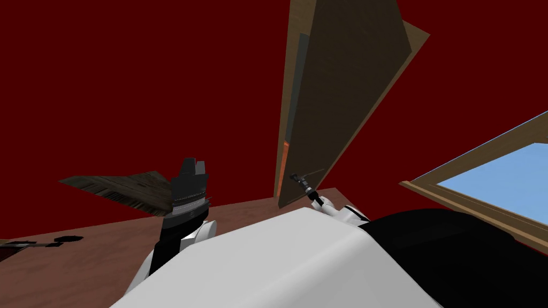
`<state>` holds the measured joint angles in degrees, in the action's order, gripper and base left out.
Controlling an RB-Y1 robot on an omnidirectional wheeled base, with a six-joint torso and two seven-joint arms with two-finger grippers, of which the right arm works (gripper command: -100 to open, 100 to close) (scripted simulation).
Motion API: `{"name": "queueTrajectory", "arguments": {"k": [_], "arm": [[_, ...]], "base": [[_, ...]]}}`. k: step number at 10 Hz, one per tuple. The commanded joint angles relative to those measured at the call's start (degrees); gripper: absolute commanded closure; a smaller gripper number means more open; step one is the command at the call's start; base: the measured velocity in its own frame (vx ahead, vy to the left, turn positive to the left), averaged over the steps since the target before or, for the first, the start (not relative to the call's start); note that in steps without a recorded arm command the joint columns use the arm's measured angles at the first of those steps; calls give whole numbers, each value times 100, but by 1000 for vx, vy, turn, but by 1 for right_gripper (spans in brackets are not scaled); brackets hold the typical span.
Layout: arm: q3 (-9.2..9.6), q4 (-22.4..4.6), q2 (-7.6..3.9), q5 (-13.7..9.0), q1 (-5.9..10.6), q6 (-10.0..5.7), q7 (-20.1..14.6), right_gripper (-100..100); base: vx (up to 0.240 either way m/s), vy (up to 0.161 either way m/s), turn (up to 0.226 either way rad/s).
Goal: Pull the door open
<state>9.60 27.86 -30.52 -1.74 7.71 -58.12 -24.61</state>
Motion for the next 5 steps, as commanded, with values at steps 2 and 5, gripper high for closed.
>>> {"name": "queueTrajectory", "arguments": {"k": [2, 5], "arm": [[41, -51, -64, 3, -71, -167, -64, 100], [104, -117, -176, 4, -189, -435, -156, 100]], "base": [[-65, -23, 83], [-180, -102, 175]]}}
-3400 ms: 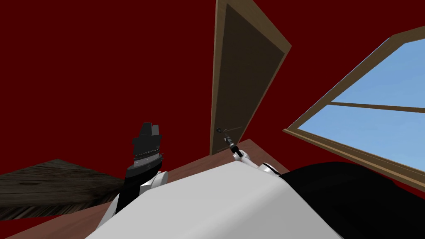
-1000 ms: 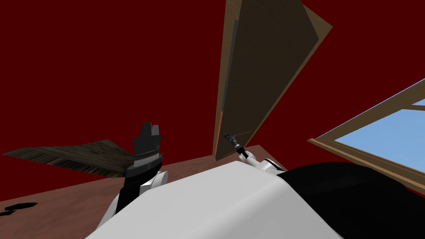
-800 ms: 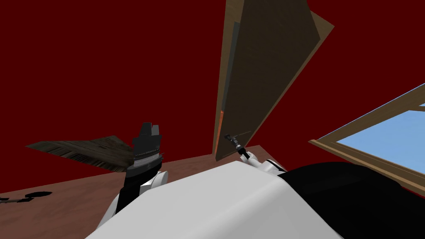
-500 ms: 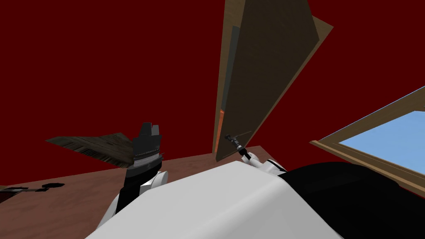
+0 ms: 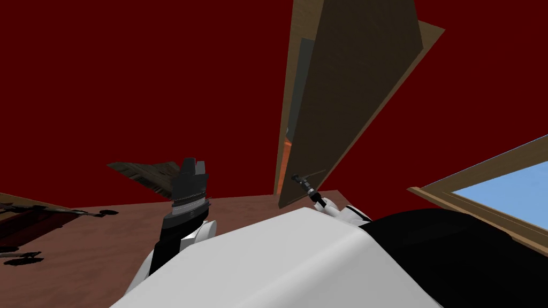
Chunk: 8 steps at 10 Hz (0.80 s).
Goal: Pull the door open
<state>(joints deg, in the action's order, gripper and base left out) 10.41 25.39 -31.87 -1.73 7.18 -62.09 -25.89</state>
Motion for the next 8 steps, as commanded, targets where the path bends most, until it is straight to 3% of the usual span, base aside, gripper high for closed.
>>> {"name": "queueTrajectory", "arguments": {"k": [1, 2, 3, 4, 6, 7, 8], "arm": [[37, 116, -66, 3, -162, -97, -48, 100], [37, 116, -66, 3, -162, -97, -48, 100], [92, 59, -164, 4, -265, -331, -128, 100], [92, 59, -164, 4, -265, -331, -128, 100], [144, 5, -256, 5, -362, -550, -203, 100], [154, -6, -274, 6, -381, -594, -218, 100], [144, -7, -259, 4, -359, -528, -208, 100]], "base": [[-164, -104, 123], [-100, -44, 4], [-186, -50, 216], [-171, -100, 132], [-170, -86, 171], [-149, -80, 78], [-59, -39, 11]]}}
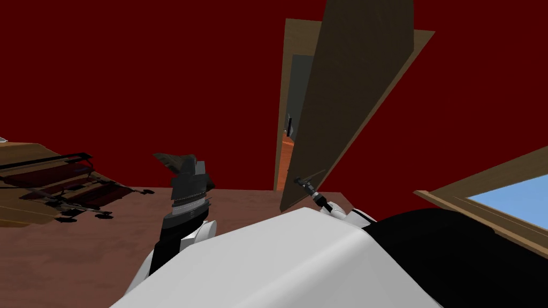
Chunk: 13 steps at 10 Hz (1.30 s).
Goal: Pull the door open
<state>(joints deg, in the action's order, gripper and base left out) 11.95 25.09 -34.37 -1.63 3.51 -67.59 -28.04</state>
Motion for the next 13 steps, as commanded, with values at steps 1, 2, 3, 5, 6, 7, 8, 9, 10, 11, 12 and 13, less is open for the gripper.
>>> {"name": "queueTrajectory", "arguments": {"k": [1, 2, 3, 5, 6, 7, 8, 9, 10, 11, 12, 13], "arm": [[4, -36, -21, -3, -28, -81, -13, 100], [7, -57, -33, -4, -44, -127, -20, 100], [10, -80, -47, -6, -63, -179, -29, 100], [18, -145, -85, -11, -114, -324, -52, 100], [18, -145, -85, -11, -114, -324, -52, 100], [18, -145, -85, -11, -114, -324, -52, 100], [24, -194, -114, -14, -152, -434, -70, 100], [27, -215, -127, -16, -169, -481, -78, 100], [29, -233, -137, -17, -182, -520, -84, 100], [31, -250, -147, -19, -196, -559, -90, 100], [53, -300, -98, -1, -140, -562, -90, 100], [55, -383, -118, -6, -201, -701, -101, 100]], "base": [[-138, -78, 144], [-223, -139, 255], [-238, -134, 237], [-236, -136, 238], [-169, -97, 74], [-69, -14, -35], [-146, -101, 226], [-213, -146, 282], [-202, -100, 168], [-191, -78, 120], [-80, -33, 31], [-145, -72, 221]]}}
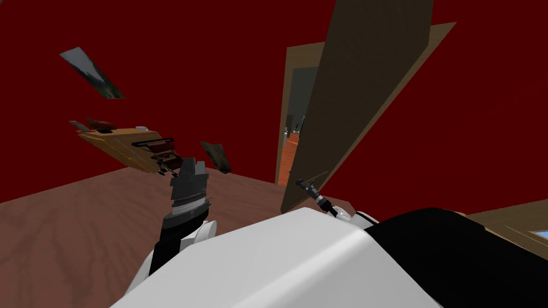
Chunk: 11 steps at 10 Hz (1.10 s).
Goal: Pull the door open
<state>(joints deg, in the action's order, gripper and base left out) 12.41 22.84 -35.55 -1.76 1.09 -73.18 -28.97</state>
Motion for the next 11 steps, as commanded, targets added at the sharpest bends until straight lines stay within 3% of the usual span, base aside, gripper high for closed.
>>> {"name": "queueTrajectory", "arguments": {"k": [1, 2, 5, 7, 8, 9, 10, 11], "arm": [[8, -180, -7, 5, 27, -180, -10, 100], [8, -180, -7, 5, 27, -180, -10, 100], [-2, -362, -69, -15, -84, -487, -33, 100], [-7, -435, -94, -23, -128, -611, -42, 100], [-7, -342, -94, -23, -128, -611, -42, 100], [-7, -435, -94, -23, -128, -611, -42, 100], [-11, -507, -119, -30, -172, -734, -51, 100], [-12, -518, -123, -31, -179, -751, -52, 100]], "base": [[-234, -112, 214], [-144, -65, 58], [-181, -97, 223], [-162, -102, 150], [-142, -52, 54], [-57, -11, -7], [-145, -42, 185], [-169, -79, 149]]}}
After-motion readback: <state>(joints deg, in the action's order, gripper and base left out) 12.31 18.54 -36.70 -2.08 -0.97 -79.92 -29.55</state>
